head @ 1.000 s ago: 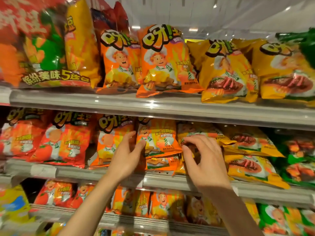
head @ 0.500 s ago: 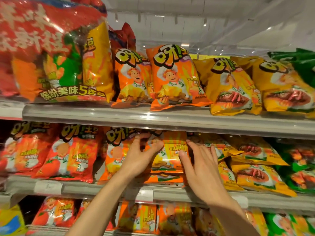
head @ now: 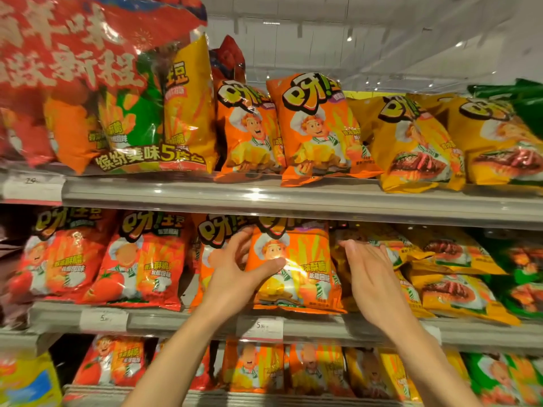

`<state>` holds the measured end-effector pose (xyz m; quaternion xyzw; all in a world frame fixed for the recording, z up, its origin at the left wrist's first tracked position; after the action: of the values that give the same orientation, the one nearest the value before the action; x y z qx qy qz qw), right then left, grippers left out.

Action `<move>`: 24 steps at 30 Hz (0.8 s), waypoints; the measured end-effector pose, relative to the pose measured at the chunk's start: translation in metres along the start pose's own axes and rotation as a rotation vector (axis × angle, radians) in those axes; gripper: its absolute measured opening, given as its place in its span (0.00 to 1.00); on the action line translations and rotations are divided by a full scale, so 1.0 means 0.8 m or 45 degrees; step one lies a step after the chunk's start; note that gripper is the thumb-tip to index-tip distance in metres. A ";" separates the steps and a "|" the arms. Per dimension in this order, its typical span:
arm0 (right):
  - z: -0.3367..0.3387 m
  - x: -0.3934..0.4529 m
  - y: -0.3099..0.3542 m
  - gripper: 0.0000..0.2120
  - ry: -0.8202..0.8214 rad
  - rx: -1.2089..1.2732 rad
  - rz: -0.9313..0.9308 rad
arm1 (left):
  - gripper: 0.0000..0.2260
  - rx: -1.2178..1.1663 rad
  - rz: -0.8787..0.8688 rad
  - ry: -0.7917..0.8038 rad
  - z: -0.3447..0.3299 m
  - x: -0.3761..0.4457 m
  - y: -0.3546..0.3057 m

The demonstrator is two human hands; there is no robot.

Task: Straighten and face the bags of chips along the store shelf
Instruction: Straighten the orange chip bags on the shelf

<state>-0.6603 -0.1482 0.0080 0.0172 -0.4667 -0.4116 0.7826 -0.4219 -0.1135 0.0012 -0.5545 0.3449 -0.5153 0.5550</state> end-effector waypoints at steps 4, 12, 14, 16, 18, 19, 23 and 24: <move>0.002 0.004 0.006 0.18 0.038 -0.047 -0.023 | 0.35 0.047 -0.028 -0.100 0.048 -0.018 0.012; -0.040 0.026 0.054 0.18 0.208 -0.415 0.137 | 0.33 0.078 -0.030 -0.242 0.106 -0.038 0.024; -0.059 0.042 0.060 0.21 0.381 -0.520 0.064 | 0.32 0.089 -0.028 -0.254 0.111 -0.039 0.026; -0.078 0.057 0.058 0.27 0.550 -0.610 -0.059 | 0.32 0.096 -0.021 -0.255 0.114 -0.040 0.027; -0.094 0.066 0.048 0.33 0.685 -0.657 -0.194 | 0.33 0.098 -0.025 -0.245 0.116 -0.041 0.028; -0.101 0.068 0.044 0.36 0.716 -0.669 -0.254 | 0.34 0.099 -0.029 -0.239 0.117 -0.041 0.029; -0.116 0.076 0.037 0.45 0.744 -0.723 -0.402 | 0.34 0.092 -0.029 -0.222 0.117 -0.042 0.029; -0.116 0.077 0.038 0.47 0.755 -0.734 -0.429 | 0.33 0.094 -0.031 -0.222 0.117 -0.043 0.028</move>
<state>-0.5584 -0.2019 0.0123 -0.0086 -0.0792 -0.6239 0.7775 -0.3361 -0.0596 -0.0136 -0.5805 0.2693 -0.4842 0.5967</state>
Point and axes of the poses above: each hand's wrist, its own x-axis towards the middle knuckle, its own z-axis out of the back of the hand, y = z × x, the point moved 1 cm from there along x, towards the middle knuckle, and after that the axes turned 10 degrees about z, right-handed, at the moved point
